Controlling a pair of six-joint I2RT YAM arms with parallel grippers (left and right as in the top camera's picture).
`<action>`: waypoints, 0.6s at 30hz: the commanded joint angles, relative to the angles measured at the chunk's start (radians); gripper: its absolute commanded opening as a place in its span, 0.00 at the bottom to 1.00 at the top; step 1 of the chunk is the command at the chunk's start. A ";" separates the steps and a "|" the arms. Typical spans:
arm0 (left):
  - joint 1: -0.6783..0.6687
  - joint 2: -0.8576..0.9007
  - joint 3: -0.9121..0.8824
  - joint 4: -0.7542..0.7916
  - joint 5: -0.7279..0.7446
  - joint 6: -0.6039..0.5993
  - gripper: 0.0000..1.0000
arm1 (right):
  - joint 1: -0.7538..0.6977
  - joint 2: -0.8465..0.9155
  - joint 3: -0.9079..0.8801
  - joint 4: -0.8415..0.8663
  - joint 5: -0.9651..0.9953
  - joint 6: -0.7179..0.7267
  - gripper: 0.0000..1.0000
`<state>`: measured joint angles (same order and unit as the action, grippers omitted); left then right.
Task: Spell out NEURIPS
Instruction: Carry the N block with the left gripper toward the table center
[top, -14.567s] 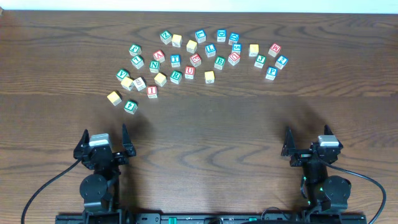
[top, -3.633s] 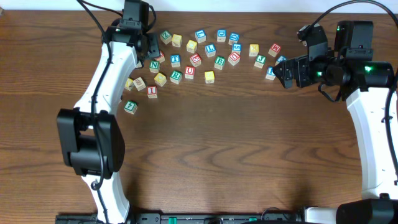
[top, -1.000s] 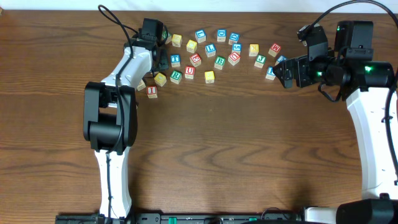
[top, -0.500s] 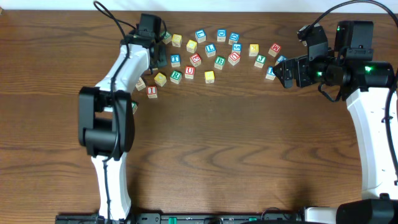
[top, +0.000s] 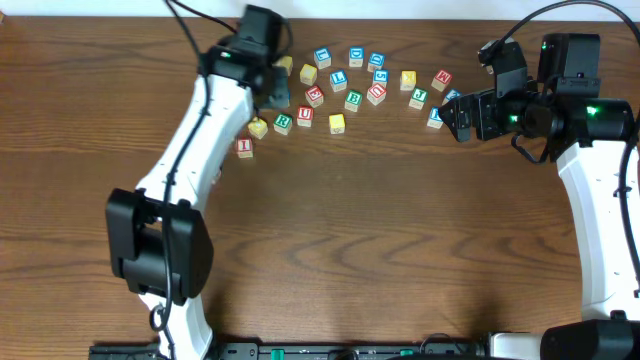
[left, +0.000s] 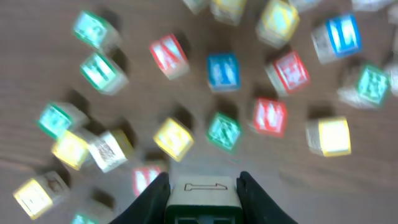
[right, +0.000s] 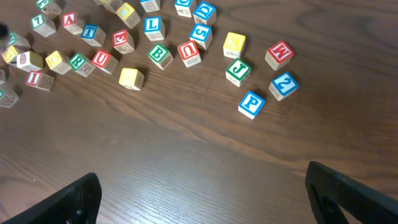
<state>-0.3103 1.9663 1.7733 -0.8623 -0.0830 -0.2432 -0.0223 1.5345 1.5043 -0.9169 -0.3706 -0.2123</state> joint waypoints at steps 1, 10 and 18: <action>-0.055 0.008 0.015 -0.063 0.044 -0.031 0.30 | -0.002 -0.001 0.021 0.000 -0.013 0.005 0.99; -0.163 0.050 -0.050 -0.118 0.050 -0.116 0.30 | -0.002 -0.001 0.021 0.000 -0.013 0.006 0.99; -0.211 0.067 -0.116 -0.051 0.050 -0.130 0.30 | -0.002 -0.001 0.021 0.000 -0.013 0.005 0.99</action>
<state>-0.5083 2.0251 1.6772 -0.9276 -0.0315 -0.3489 -0.0223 1.5345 1.5043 -0.9169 -0.3706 -0.2123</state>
